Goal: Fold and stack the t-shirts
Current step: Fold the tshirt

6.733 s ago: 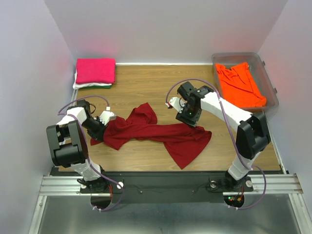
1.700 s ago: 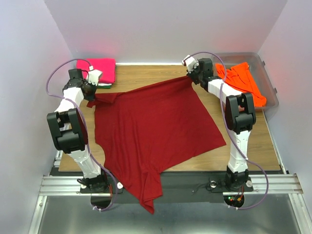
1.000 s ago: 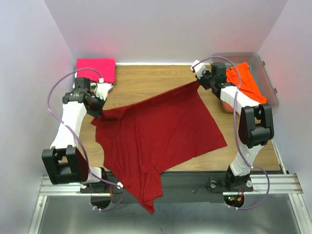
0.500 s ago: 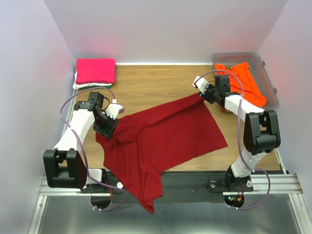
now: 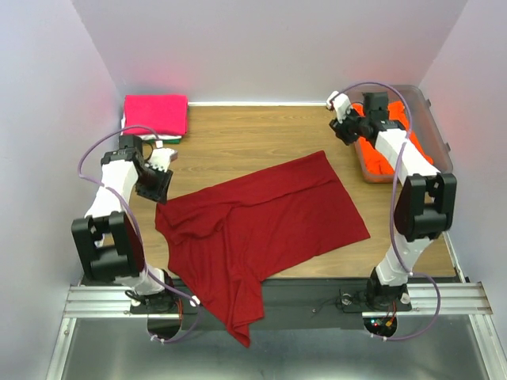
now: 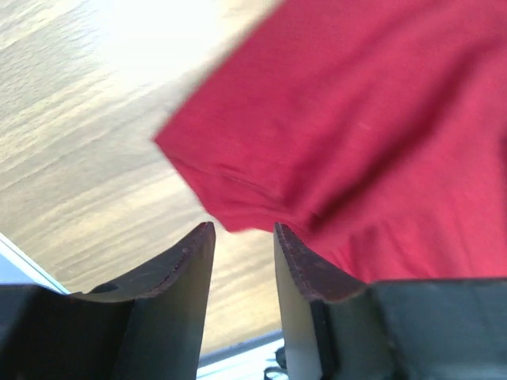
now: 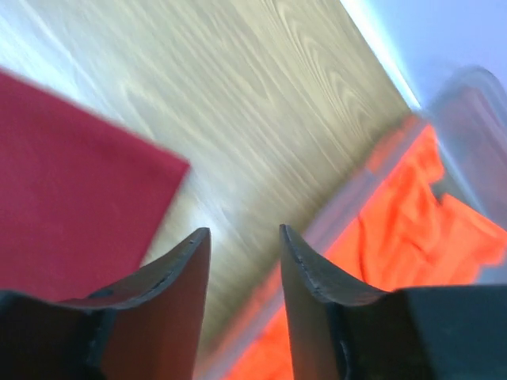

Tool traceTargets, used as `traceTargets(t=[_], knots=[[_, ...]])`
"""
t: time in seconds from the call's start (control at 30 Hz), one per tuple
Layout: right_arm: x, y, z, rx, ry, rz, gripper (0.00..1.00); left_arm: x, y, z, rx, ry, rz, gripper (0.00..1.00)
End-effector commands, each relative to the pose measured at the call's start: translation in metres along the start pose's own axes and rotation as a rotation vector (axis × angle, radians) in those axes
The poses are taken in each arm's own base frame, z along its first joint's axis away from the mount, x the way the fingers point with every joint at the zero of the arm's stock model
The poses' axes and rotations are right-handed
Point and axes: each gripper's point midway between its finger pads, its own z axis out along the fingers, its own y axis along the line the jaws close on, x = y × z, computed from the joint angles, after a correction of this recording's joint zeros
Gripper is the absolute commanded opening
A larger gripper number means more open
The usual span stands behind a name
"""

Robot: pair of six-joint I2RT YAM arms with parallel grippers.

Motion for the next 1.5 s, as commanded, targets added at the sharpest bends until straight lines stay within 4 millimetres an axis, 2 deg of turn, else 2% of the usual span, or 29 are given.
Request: traceTargets(t=[0.0, 0.07, 0.13, 0.27, 0.3, 0.37, 0.43, 0.6, 0.63, 0.67, 0.7, 0.73, 0.77, 0.83, 0.87, 0.9, 0.97, 1.0, 1.03, 1.07, 1.1, 1.17, 1.2, 1.23, 1.3, 1.33, 1.37, 1.43, 1.47], knots=[[-0.002, 0.038, 0.027, -0.172, 0.014, 0.183, 0.42, -0.016, 0.018, 0.016, -0.018, -0.047, -0.026, 0.41], [-0.007, 0.051, 0.042, -0.213, 0.02, 0.228, 0.4, -0.019, 0.019, 0.029, 0.006, -0.042, -0.039, 0.33], [-0.008, 0.063, 0.054, -0.241, 0.034, 0.244, 0.38, -0.018, 0.022, 0.038, 0.012, -0.032, -0.047, 0.29], [0.013, 0.08, 0.077, -0.273, 0.096, 0.256, 0.35, -0.009, 0.033, 0.068, 0.001, 0.026, -0.077, 0.23], [0.027, 0.084, 0.087, -0.276, 0.135, 0.268, 0.35, -0.007, 0.037, 0.072, -0.013, 0.041, -0.083, 0.2], [0.041, 0.087, 0.095, -0.269, 0.178, 0.27, 0.34, -0.008, 0.043, 0.084, -0.01, 0.055, -0.098, 0.17], [0.058, 0.086, 0.102, -0.246, 0.229, 0.264, 0.34, -0.01, 0.05, 0.092, -0.021, 0.07, -0.101, 0.12], [0.084, 0.073, 0.112, -0.164, 0.32, 0.267, 0.34, -0.038, 0.078, 0.118, -0.03, 0.071, -0.104, 0.06], [0.09, 0.062, 0.115, -0.123, 0.34, 0.291, 0.34, -0.038, 0.082, 0.13, -0.019, 0.092, -0.11, 0.04], [0.091, 0.056, 0.117, -0.104, 0.345, 0.303, 0.34, -0.059, 0.096, 0.127, -0.051, 0.056, -0.108, 0.03], [0.092, 0.052, 0.118, -0.091, 0.346, 0.313, 0.34, -0.068, 0.101, 0.128, -0.055, 0.042, -0.103, 0.03], [0.087, 0.043, 0.118, -0.067, 0.338, 0.318, 0.34, -0.07, 0.103, 0.134, -0.037, 0.057, -0.108, 0.03], [0.082, 0.04, 0.117, -0.062, 0.325, 0.319, 0.34, -0.096, 0.111, 0.124, -0.045, 0.003, -0.091, 0.04], [0.06, 0.039, 0.115, -0.087, 0.259, 0.337, 0.38, -0.113, 0.109, 0.115, -0.006, -0.042, -0.074, 0.13], [0.049, 0.036, 0.112, -0.087, 0.232, 0.355, 0.4, -0.121, 0.105, 0.103, 0.008, -0.066, -0.059, 0.2], [0.022, 0.027, 0.104, -0.092, 0.162, 0.366, 0.43, -0.13, 0.104, 0.094, 0.004, -0.096, -0.049, 0.32], [-0.02, 0.013, 0.084, -0.082, 0.062, 0.406, 0.48, -0.14, 0.095, 0.065, 0.027, -0.162, -0.029, 0.4], [-0.038, 0.017, 0.076, -0.118, 0.01, 0.461, 0.52, -0.143, 0.094, 0.042, 0.017, -0.204, -0.032, 0.45], [-0.055, 0.018, 0.068, -0.141, -0.032, 0.483, 0.53, -0.139, 0.092, 0.044, 0.039, -0.205, -0.043, 0.46], [-0.07, 0.022, 0.059, -0.171, -0.071, 0.506, 0.54, -0.138, 0.078, 0.026, 0.078, -0.244, -0.037, 0.48], [-0.094, 0.035, 0.047, -0.239, -0.124, 0.542, 0.54, -0.133, 0.074, 0.018, 0.091, -0.255, -0.041, 0.51], [-0.115, 0.055, 0.038, -0.299, -0.15, 0.571, 0.54, -0.117, 0.053, 0.006, 0.128, -0.255, -0.026, 0.53], [-0.129, 0.08, 0.035, -0.371, -0.152, 0.611, 0.54, -0.109, 0.048, 0.005, 0.141, -0.244, -0.028, 0.54], [-0.135, 0.093, 0.034, -0.412, -0.151, 0.626, 0.54, -0.092, 0.037, 0.004, 0.164, -0.217, -0.049, 0.54], [-0.147, 0.123, 0.034, -0.496, -0.145, 0.656, 0.54, -0.076, 0.022, 0.007, 0.212, -0.194, -0.046, 0.55], [-0.155, 0.15, 0.035, -0.555, -0.119, 0.695, 0.54, -0.067, 0.017, 0.008, 0.224, -0.182, -0.056, 0.55], [-0.156, 0.166, 0.041, -0.589, -0.1, 0.715, 0.54, -0.053, 0.01, 0.012, 0.237, -0.164, -0.07, 0.56], [-0.171, 0.202, 0.044, -0.674, -0.083, 0.756, 0.55, -0.041, 0.006, 0.016, 0.245, -0.142, -0.077, 0.56], [-0.168, 0.218, 0.053, -0.706, -0.055, 0.779, 0.55, -0.033, 0.001, 0.019, 0.26, -0.132, -0.088, 0.56]])
